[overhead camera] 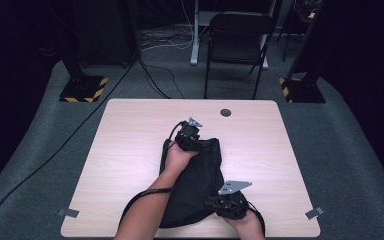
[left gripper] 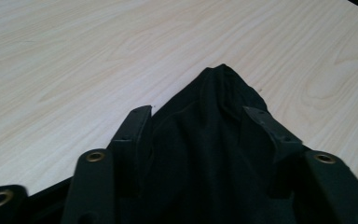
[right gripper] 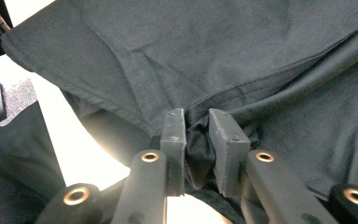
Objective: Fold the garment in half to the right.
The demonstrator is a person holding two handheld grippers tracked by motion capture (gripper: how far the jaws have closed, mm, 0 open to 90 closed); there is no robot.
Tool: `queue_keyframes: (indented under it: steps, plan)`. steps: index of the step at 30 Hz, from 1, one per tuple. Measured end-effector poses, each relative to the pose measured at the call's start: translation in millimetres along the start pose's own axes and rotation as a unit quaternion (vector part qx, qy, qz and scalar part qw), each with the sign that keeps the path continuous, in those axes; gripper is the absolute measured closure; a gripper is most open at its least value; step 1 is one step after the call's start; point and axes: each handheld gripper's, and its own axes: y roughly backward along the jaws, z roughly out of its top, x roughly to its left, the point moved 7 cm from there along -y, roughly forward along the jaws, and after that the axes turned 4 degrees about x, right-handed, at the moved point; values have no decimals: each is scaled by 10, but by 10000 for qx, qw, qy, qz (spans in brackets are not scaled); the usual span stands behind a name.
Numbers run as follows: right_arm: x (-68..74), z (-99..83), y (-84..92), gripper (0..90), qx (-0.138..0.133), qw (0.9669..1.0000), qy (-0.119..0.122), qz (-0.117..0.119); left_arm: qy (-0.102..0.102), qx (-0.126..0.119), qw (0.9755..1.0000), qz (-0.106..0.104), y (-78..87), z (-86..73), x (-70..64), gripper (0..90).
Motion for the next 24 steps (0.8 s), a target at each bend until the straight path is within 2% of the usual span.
queue_keyframes:
  steps: [2, 7, 10, 14, 15, 21, 24]
  plan:
    - [1, 1, 11, 736, -1, 10000, -15, 18, 75, -48, 10000, -23, 33, 7, 35, 420]
    - [-20, 18, 64, 634, -121, 9999, -79, -8, 53, -81, 9999, 42, 130, 10, 88, 402]
    - [-46, 26, 90, 519, -236, 9996, -123, -45, 51, -116, 9999, 53, 192, 5, 105, 361]
    - [-70, 65, 132, 377, -403, 9990, -125, -141, -67, -198, 9997, 123, 291, -2, 112, 262]
    - [-76, 75, 142, 355, -435, 9988, -108, -190, -70, -204, 9997, 86, 313, -6, 106, 238]
    - [-160, 104, 191, 246, -572, 9974, -104, -422, -256, -106, 9996, 50, 463, -81, 87, 187]
    - [-209, 114, 222, 238, -617, 9969, -159, -459, -387, -129, 9992, 41, 537, -136, 71, 172]
